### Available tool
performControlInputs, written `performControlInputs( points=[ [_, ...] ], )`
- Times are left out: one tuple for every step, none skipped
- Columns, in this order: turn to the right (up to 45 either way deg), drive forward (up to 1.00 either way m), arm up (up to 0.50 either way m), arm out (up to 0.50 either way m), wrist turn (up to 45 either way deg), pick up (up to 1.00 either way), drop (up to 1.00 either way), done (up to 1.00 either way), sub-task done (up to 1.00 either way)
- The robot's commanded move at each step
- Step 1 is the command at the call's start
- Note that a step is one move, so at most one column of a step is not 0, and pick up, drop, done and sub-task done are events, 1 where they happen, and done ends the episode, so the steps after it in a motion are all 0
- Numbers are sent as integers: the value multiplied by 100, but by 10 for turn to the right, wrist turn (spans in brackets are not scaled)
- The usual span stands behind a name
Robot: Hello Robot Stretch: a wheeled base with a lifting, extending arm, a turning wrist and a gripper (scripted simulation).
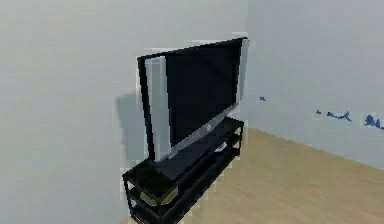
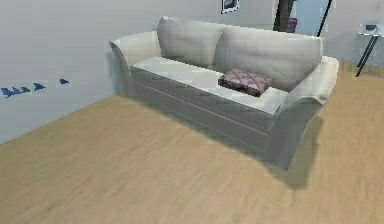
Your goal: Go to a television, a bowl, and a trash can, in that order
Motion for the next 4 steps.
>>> performControlInputs(
  points=[
    [0,0,0,0,0,0,0,0,100],
    [450,0,0,0,0,0,0,0,0],
    [450,0,0,0,0,0,0,0,0],
    [450,0,0,0,0,0,0,0,0]
  ],
)
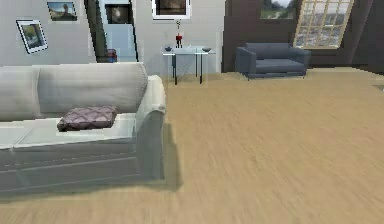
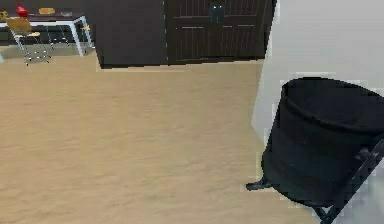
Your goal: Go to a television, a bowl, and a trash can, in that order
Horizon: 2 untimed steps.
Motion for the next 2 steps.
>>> performControlInputs(
  points=[
    [120,0,0,0,0,0,0,0,0],
    [0,100,0,0,0,0,0,0,0]
  ],
)
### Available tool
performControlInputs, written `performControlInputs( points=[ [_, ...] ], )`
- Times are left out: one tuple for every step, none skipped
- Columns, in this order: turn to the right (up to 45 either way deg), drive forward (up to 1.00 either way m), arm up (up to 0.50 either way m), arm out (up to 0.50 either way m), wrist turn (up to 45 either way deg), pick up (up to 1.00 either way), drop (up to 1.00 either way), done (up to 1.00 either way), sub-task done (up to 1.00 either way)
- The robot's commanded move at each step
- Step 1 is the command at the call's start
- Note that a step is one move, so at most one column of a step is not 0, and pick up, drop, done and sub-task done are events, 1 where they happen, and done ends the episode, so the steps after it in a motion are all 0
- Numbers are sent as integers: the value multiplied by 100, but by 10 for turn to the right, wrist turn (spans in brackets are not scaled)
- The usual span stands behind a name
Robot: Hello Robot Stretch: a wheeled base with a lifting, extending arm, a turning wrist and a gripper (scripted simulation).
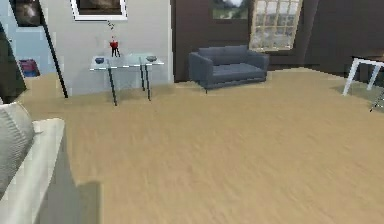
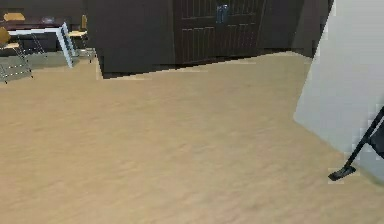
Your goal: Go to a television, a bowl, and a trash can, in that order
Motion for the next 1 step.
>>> performControlInputs(
  points=[
    [30,0,0,0,0,0,0,0,0]
  ],
)
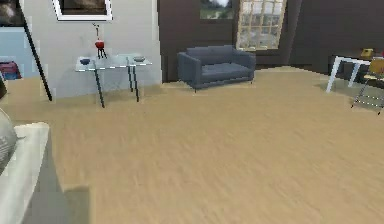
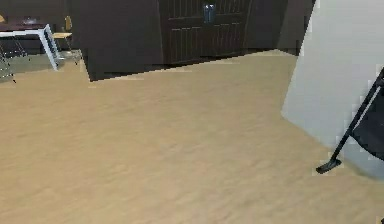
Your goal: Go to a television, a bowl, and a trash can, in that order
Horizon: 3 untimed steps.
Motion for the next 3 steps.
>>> performControlInputs(
  points=[
    [0,40,0,0,0,0,0,0,0],
    [-240,0,0,0,0,0,0,0,0],
    [0,100,0,0,0,0,0,0,0]
  ],
)
